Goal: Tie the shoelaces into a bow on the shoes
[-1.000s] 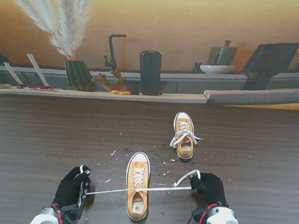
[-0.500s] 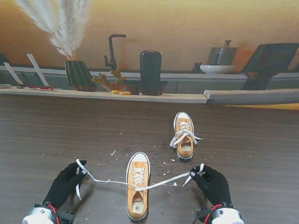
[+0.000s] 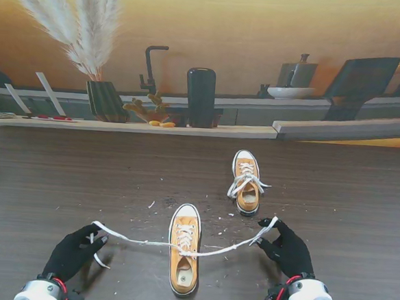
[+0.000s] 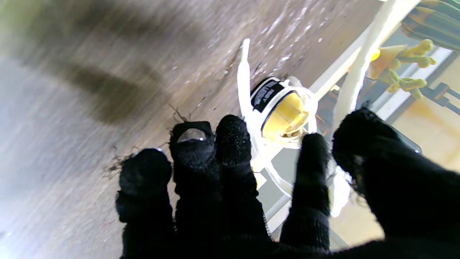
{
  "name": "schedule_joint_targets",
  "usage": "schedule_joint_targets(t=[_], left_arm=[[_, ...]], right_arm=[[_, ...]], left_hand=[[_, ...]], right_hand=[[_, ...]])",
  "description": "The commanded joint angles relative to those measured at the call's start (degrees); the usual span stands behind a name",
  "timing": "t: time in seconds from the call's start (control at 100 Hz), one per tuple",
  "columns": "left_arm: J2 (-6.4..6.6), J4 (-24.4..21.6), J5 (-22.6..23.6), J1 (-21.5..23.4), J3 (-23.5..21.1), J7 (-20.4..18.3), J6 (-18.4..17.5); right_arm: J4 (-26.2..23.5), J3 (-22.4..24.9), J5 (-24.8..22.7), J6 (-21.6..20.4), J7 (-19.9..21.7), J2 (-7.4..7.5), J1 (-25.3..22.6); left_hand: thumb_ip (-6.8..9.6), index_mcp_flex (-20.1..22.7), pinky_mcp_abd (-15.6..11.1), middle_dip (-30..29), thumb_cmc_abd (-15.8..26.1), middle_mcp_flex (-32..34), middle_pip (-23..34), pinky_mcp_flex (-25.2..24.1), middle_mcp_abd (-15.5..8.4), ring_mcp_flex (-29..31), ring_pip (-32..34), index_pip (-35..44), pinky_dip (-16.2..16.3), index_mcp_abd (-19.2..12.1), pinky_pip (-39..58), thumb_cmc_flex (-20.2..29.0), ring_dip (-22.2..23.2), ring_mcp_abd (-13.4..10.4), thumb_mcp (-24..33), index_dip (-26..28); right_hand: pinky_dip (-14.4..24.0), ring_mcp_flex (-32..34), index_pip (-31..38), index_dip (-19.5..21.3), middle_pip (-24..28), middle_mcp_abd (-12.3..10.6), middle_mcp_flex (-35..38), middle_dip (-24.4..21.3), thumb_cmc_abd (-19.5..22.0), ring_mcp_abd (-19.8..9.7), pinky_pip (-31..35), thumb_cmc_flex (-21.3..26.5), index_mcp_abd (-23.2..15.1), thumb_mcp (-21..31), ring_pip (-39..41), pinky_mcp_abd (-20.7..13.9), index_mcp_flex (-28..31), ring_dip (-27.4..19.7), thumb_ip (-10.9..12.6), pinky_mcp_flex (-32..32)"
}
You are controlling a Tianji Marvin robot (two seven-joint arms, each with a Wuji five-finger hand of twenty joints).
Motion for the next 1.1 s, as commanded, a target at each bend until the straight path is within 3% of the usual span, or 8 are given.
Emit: schedule_joint_targets(t=[0.0, 0.11, 0.3, 0.49, 0.54, 0.61, 0.72, 1.09], left_arm=[[0.45, 0.03, -0.67, 0.25, -0.33, -0.06, -0.31], [0.53, 0.02, 1.3, 0.39, -0.75, 0.57, -0.2], [0.38, -0.09, 0.74, 0.15, -1.05, 0.9, -0.24], [-0.45, 0.53, -2.31, -0.25, -0.61, 3.61, -1.94], [-0.62, 0.39, -5.27, -0.06, -0.78, 3.14, -3.24], [-0.62, -0.35, -7.92, 0.7, -1.09, 1.77, -4.06], [-0.32, -0.91, -9.05, 2.06, -1.27, 0.11, -7.0], [0.92, -4.77, -7.57, 8.09, -1.33, -3.88, -13.71]], right_arm=[[-0.52, -0.05, -1.69, 1.51, 0.09, 0.25, -0.46], [-1.39, -0.02, -6.05, 4.18, -0.26, 0.61, -1.06], [-3.33, 0.85, -7.19, 4.0, 0.12, 0.84, -2.45], [-4.36, 1.43, -5.56, 0.05, -2.06, 0.37, -3.82], [-4.52, 1.49, -4.91, -1.34, -2.81, 0.2, -4.12], [-3.92, 1.52, -4.52, -5.57, -3.91, 0.11, -4.12], [-3.19, 0.89, -6.52, -8.9, -4.33, 0.49, -3.84], [3.11, -7.46, -20.99, -8.71, -3.52, 3.19, 3.04]], left_hand=[[1.07, 2.59, 1.87, 0.83, -1.38, 2.33, 1.48, 1.78, -0.46, 2.97, 2.13, 1.7, -0.28, -0.52, 3.15, -1.73, 2.09, -0.69, 1.78, 0.98], [-3.56, 6.84, 2.13, 2.05, -9.02, 5.76, 3.41, 3.42, -0.29, 5.09, 3.94, 20.78, -2.13, -4.07, 6.29, 1.38, 1.89, -0.98, 5.68, 14.22], [-5.39, 7.29, 3.1, 3.17, -9.51, 10.26, 6.37, 6.33, -0.25, 8.87, 6.65, 53.36, -3.32, -5.79, 9.46, 3.24, 1.94, -0.9, 2.22, 23.5], [-7.3, 33.2, 4.62, 2.48, -8.22, 20.46, 8.08, 7.79, -1.16, 11.91, 5.71, 66.69, -5.29, -1.61, 9.27, -2.48, 0.45, 0.18, -0.25, 32.94], [-8.64, 33.39, 4.34, 1.44, -8.23, 19.96, 6.66, 6.47, -1.68, 10.9, 4.59, 63.25, -5.33, -3.22, 9.0, -2.87, -0.06, -0.13, -1.36, 30.16], [-10.31, 24.79, 3.45, -0.02, -6.62, 14.94, 3.78, 3.78, -2.2, 7.64, 1.93, 42.01, -5.25, -4.81, 7.07, -4.44, -0.84, -0.55, -3.91, 19.53], [-7.47, 8.84, 2.06, -1.66, -4.18, 5.17, -0.28, -0.63, -2.04, 1.43, -4.12, 19.39, -5.87, -4.36, -0.1, -6.02, -2.82, -0.94, -6.54, 10.62], [-3.98, 0.9, 1.3, -5.35, -1.67, 0.7, -5.91, -2.81, -2.25, -0.9, -12.45, -0.22, -5.45, -5.78, -8.88, -2.41, -5.65, -1.26, -6.08, 1.49]], right_hand=[[0.52, 3.44, 0.53, -1.27, 0.03, 0.26, 2.54, -0.65, -0.56, 1.49, 2.17, -0.15, 5.98, 1.18, -0.94, 0.92, 7.29, 0.01, 2.3, 1.89], [-0.26, 4.95, 8.76, 1.41, 0.05, -0.32, 3.6, -0.8, -1.74, 1.14, 3.08, 1.32, 9.55, -1.32, -0.82, 0.63, 18.46, -0.77, -4.78, 4.39], [-1.33, 4.53, 22.79, 16.75, 0.06, -1.25, 3.95, -0.63, -3.49, -0.23, 3.53, 2.05, 6.08, -2.01, 0.27, -0.03, 29.85, -0.42, -6.2, 5.43], [-2.07, 7.09, 19.94, 27.81, -1.65, -1.37, 4.77, -1.83, -3.26, 3.18, 1.85, -1.36, 9.31, -1.07, -7.69, 0.55, 40.7, -4.49, 0.35, 4.56], [-2.69, 7.93, 17.98, 29.51, -2.3, -1.42, 4.59, -2.15, -3.79, 4.74, 0.3, -1.46, 8.8, -1.5, -11.33, 1.21, 41.47, -6.39, 0.33, 4.16], [-4.06, 6.98, 15.87, 16.4, -5.17, -1.84, 1.19, -3.65, -6.21, 6.95, -4.27, 1.41, 4.01, -3.88, -21.24, 0.69, 33.61, -9.44, -6.86, -0.61], [-5.16, 1.97, 11.58, 5.89, -8.15, -3.11, -3.28, -5.82, -7.66, 5.67, -8.77, 2.85, -0.14, -5.51, -25.65, -0.57, 23.57, -10.5, -8.11, -6.09], [-8.15, -6.06, 3.05, 1.07, -12.07, -5.58, -10.32, -9.95, -10.43, 3.69, -17.37, 2.38, -3.3, -1.49, -31.93, -2.24, 15.48, -13.01, -6.24, -13.52]])
